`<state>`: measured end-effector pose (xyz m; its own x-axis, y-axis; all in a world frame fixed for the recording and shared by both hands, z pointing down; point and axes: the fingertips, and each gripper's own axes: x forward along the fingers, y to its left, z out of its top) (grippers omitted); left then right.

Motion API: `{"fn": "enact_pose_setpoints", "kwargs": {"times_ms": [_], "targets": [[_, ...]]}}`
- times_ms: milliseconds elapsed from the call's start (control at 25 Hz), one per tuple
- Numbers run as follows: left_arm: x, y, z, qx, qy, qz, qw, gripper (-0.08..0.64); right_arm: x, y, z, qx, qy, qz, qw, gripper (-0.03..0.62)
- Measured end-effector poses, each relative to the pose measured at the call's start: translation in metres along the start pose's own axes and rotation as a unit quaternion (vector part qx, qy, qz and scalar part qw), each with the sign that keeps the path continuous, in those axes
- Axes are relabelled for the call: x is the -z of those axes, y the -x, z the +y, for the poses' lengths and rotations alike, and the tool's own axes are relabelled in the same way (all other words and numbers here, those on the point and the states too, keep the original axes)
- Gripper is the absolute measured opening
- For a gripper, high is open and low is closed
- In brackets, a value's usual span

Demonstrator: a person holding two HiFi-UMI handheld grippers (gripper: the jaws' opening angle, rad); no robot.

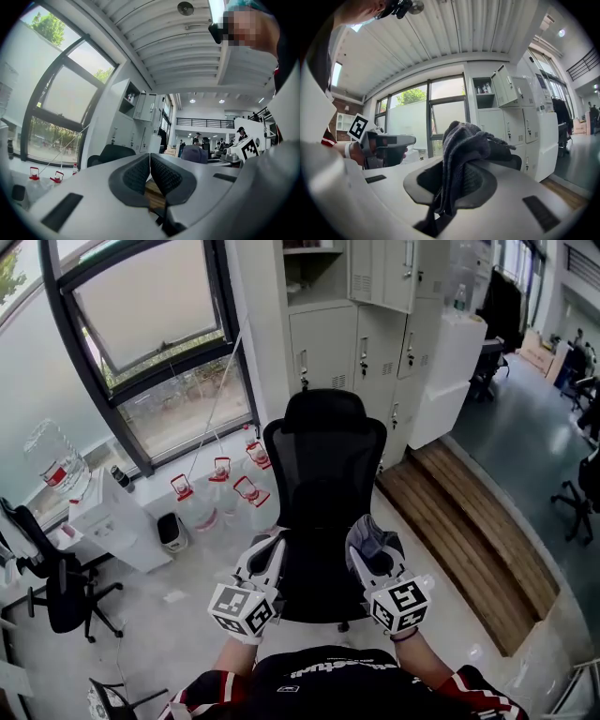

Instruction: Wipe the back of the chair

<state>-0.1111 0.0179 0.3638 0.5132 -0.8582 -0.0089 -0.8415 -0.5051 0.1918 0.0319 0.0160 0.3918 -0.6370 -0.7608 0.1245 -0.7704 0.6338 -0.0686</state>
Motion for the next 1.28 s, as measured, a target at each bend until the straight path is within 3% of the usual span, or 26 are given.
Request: {"fn": "enact_pose_setpoints", "kwargs": {"times_ms": [600, 1280], "targets": [[0.004, 0.004, -0.022, 0.062, 0.004, 0.004, 0.9981, 0.026, -0.001, 0.029, 0.035, 0.030, 0.003, -0.012, 0.999, 0.074], [0.003, 0.001, -0.030, 0.068, 0.006, 0.001, 0.9977, 0.026, -0.003, 0.028, 0.036, 0.020, -0.004, -0.016, 1.000, 0.074]]}}
